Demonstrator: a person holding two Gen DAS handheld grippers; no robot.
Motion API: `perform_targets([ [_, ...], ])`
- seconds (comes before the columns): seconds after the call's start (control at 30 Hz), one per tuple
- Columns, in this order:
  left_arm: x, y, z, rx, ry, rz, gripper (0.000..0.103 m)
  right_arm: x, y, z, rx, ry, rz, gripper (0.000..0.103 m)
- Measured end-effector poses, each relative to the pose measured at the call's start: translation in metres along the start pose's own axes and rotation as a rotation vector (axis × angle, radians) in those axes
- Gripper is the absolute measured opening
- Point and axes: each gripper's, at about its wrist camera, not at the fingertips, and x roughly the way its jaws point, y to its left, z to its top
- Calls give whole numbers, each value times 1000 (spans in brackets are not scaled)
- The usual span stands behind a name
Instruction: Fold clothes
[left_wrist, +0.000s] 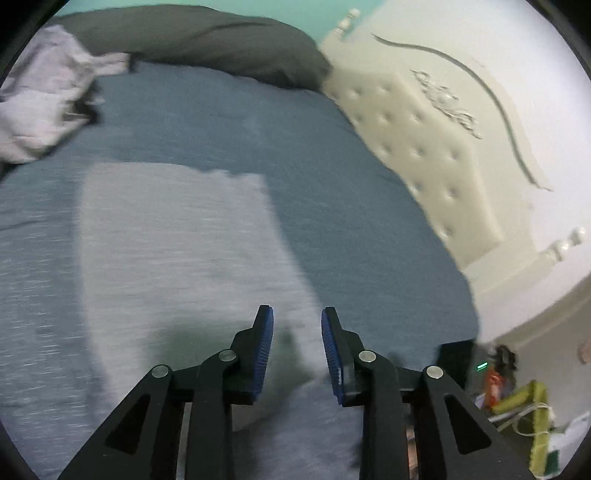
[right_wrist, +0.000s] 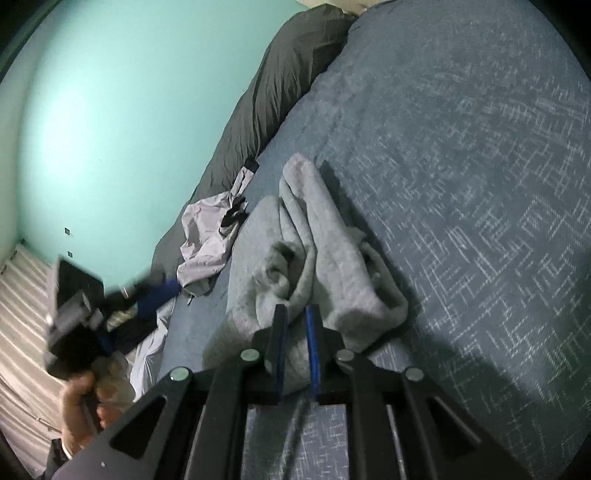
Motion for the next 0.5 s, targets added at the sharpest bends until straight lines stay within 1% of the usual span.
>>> perform_targets([
  [0.03, 0, 15, 0, -24, 3, 28, 30, 0, 2, 1, -2, -6, 5, 17],
  [0.07, -3, 25, -4, -38, 6, 50, 30, -1, 3, 2, -3, -10, 12, 29],
  [0.1, -6, 35, -9, -48, 8, 71, 30, -2, 5, 3, -4, -14, 19, 37],
  [0.17, -11, 50, -23, -61, 13, 101, 30, 0, 9, 4, -13, -14, 28, 39],
  [0.2, -13, 57, -30, -69, 14, 108, 30, 1, 12, 4, -20, -10, 29, 44],
  [0.23, -16, 65, -39, -77, 15, 111, 30, 5, 14, 3, -25, 0, 26, 45],
  [0.3, -12, 75, -46, -94, 20, 110, 30, 11, 19, 1, -34, 18, 30, 46],
  [0.4, -4, 83, -57, -105, 36, 107, 30, 22, 29, 0, -69, 42, 17, 51],
  [0.5, -2, 84, -63, -103, 34, 101, 30, 38, 34, 2, -68, 71, -5, 53],
])
